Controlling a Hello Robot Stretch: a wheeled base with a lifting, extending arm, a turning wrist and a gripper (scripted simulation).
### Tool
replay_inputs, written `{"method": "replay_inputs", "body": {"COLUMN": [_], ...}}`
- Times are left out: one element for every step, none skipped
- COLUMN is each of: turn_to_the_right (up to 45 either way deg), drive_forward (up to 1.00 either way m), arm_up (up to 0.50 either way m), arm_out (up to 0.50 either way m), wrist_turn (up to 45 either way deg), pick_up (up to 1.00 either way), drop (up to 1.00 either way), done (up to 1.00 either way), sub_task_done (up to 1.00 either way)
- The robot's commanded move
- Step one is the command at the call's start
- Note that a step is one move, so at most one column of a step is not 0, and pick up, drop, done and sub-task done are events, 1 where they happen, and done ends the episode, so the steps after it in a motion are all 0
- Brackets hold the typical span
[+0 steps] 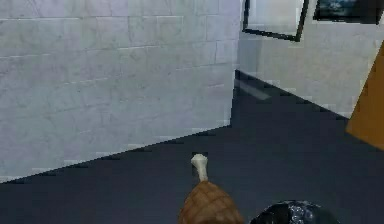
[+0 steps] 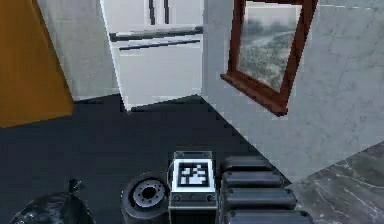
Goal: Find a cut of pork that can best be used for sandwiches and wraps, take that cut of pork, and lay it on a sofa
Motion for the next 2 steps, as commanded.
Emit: {"method": "replay_inputs", "body": {"turn_to_the_right": [-24.0,0.0], "drive_forward": [0.00,0.10], "arm_up": [0.00,0.00], "arm_out": [0.00,0.00], "wrist_turn": [0.0,0.0], "pick_up": [0.00,0.00], "drop": [0.00,0.00], "done": [0.00,0.00], "sub_task_done": [0.00,0.00]}}
